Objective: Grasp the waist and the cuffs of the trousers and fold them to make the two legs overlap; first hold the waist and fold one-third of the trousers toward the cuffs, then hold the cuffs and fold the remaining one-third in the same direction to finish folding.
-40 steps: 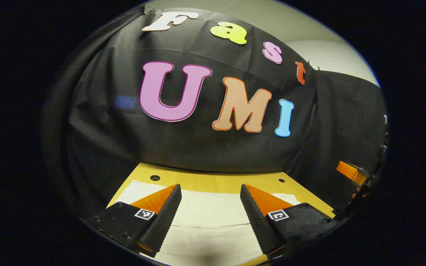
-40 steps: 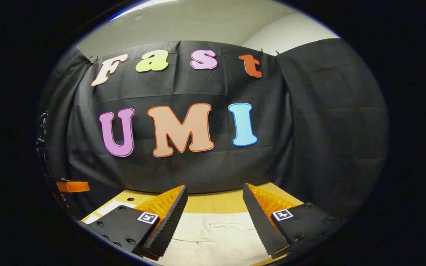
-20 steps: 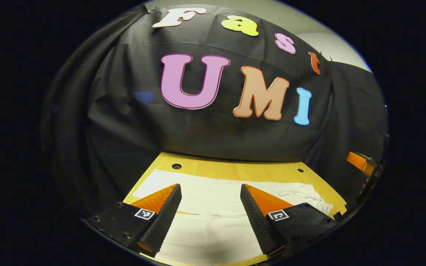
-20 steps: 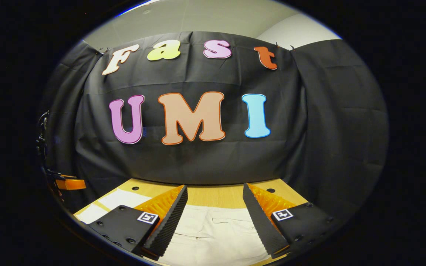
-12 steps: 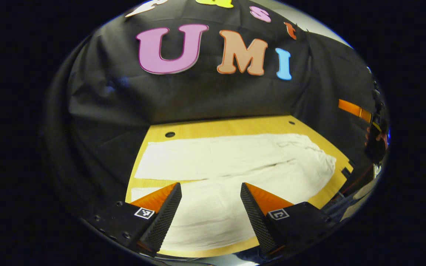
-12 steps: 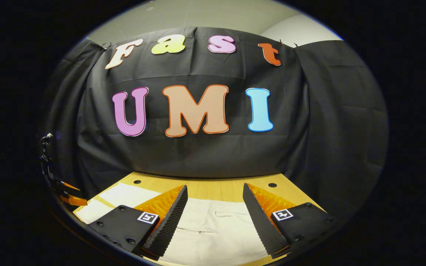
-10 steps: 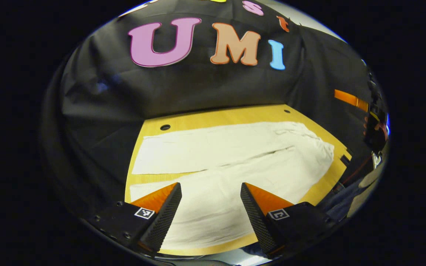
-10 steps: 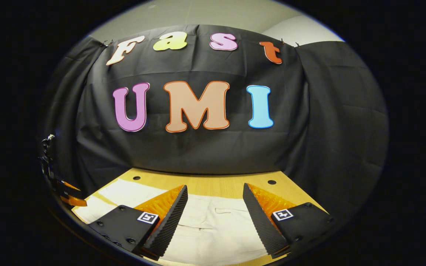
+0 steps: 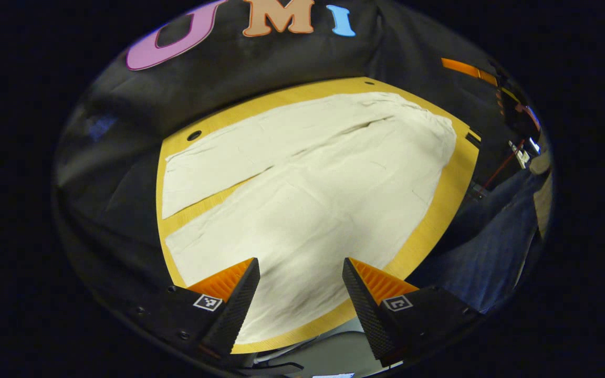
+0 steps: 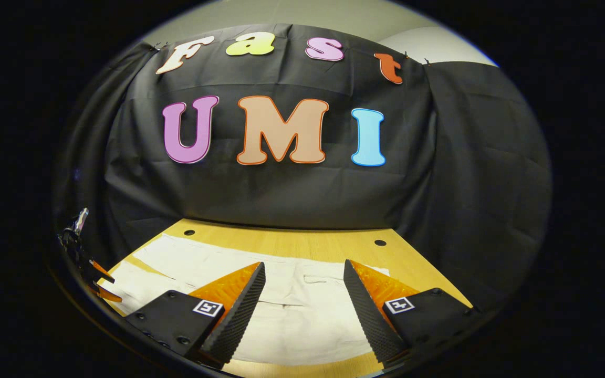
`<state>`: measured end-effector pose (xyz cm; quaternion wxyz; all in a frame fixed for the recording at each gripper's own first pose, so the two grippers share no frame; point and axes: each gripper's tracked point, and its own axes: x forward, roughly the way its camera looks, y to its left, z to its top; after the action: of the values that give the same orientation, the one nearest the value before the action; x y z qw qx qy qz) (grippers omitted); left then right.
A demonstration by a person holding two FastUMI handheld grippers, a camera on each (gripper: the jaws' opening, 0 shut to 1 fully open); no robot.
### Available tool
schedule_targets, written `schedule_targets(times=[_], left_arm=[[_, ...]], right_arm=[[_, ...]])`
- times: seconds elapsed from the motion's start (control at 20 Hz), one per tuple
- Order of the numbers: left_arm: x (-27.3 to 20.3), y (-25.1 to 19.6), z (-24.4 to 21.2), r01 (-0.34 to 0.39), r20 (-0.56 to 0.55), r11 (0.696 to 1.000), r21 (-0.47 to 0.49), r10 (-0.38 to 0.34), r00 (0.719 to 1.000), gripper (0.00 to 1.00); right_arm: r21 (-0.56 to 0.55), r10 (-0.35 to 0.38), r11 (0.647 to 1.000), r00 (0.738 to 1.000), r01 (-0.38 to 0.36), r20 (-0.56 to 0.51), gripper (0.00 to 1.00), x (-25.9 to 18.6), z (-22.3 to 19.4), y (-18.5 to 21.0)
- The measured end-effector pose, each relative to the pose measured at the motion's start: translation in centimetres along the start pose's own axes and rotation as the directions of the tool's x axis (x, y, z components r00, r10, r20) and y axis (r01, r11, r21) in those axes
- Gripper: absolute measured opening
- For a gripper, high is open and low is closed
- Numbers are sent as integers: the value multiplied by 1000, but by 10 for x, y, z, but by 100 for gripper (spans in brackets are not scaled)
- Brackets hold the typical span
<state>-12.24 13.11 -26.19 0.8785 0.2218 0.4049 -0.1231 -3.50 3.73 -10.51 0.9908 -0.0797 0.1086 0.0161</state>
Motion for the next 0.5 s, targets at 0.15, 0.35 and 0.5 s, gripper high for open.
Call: schedule_targets(times=[0.15,0.35,0.5], left_arm=[[6,-3,-22,51,-58,998,26,-49,997,94],[6,-9,-47,98,-131,993,61,-89,987,94],[12,-4,-60,93,-172,991,99,-75,982,93]], right_arm=[[0,-29,1000,999,29,-20,96,-6,-11,-3],[3,-52,999,998,52,-45,97,-11,-22,-5],[-1,-63,998,997,63,-53,96,-12,-27,-6]])
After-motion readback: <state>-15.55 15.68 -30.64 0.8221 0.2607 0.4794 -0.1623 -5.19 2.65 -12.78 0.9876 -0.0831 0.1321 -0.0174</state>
